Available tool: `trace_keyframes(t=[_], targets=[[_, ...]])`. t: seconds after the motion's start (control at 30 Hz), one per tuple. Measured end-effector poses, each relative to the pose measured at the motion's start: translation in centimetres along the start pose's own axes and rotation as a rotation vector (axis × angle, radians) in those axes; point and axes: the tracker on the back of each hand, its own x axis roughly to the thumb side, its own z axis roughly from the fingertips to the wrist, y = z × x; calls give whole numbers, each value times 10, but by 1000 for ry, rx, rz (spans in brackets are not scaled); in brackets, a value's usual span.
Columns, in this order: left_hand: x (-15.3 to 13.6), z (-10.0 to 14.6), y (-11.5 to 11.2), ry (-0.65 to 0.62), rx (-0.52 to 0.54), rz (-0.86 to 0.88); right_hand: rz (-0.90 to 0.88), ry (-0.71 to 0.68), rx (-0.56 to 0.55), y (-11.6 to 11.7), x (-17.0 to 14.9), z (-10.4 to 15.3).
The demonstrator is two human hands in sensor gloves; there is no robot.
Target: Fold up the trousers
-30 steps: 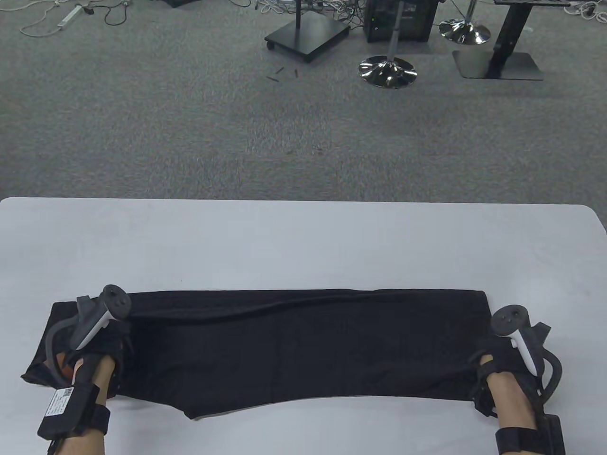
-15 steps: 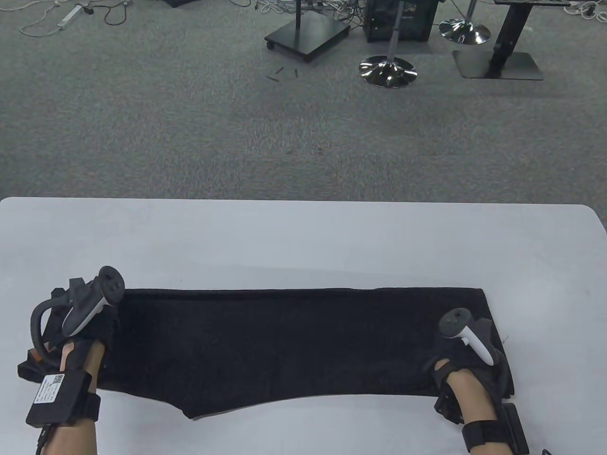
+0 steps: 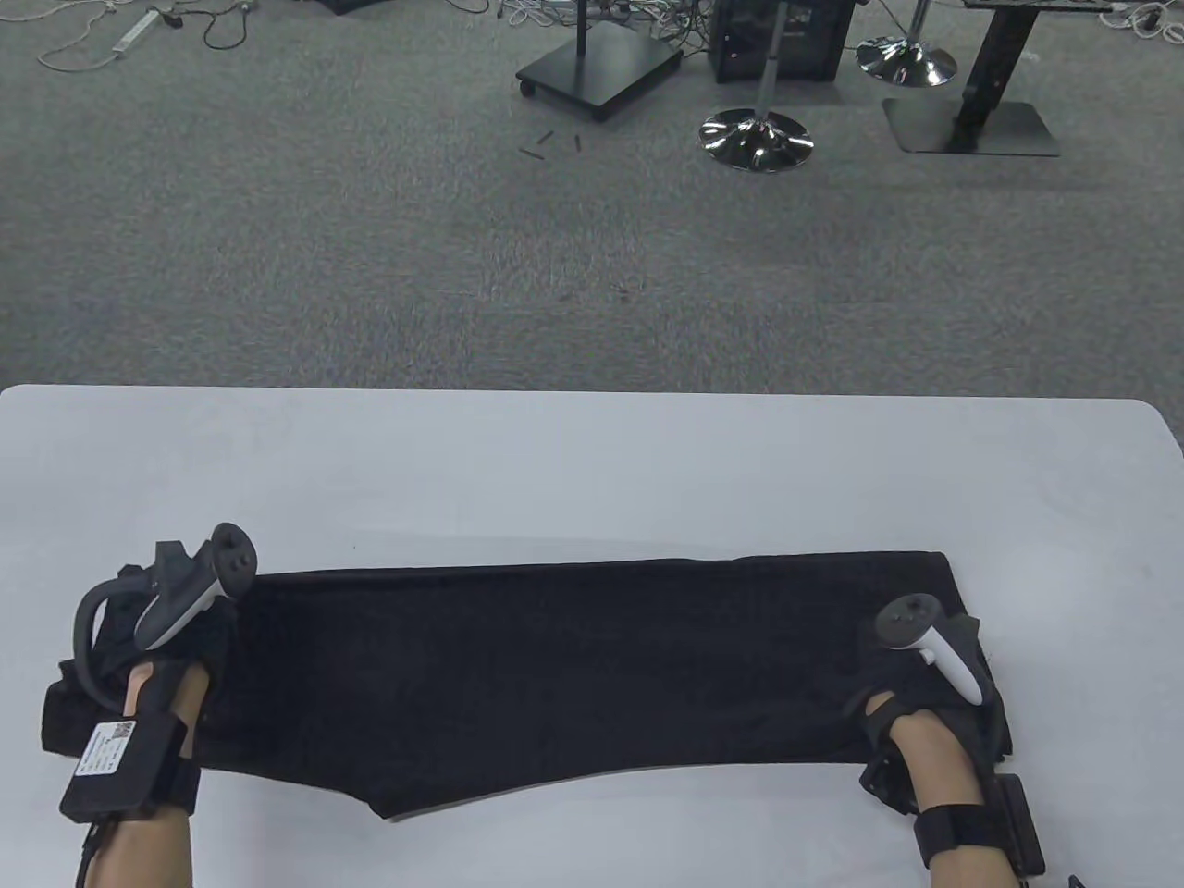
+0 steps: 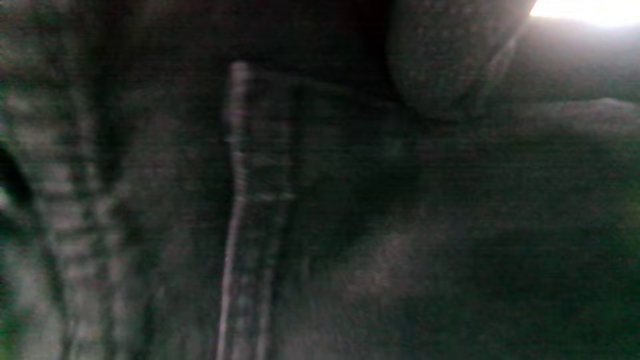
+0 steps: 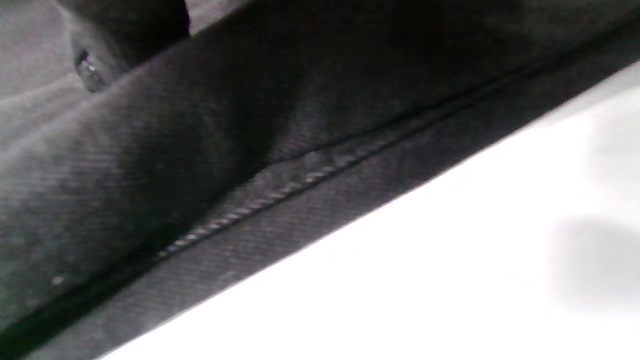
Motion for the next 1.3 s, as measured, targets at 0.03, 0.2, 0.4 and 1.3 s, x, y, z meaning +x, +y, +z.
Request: trace_keyframes(t=[0.03,0.2,0.4,1.3], targets=[[-2,1,6,-4,42,11,1,-1,-2,0,1,0],[9,-8,-23,11,-42,-18,-10,-10,-8,2,-2,0],[14,-9,-72,18,-134,16,-1,-7,-6,2,-1,0],[84,32,-59,-144,-159,176,21,-10,-36,7,-1,1]])
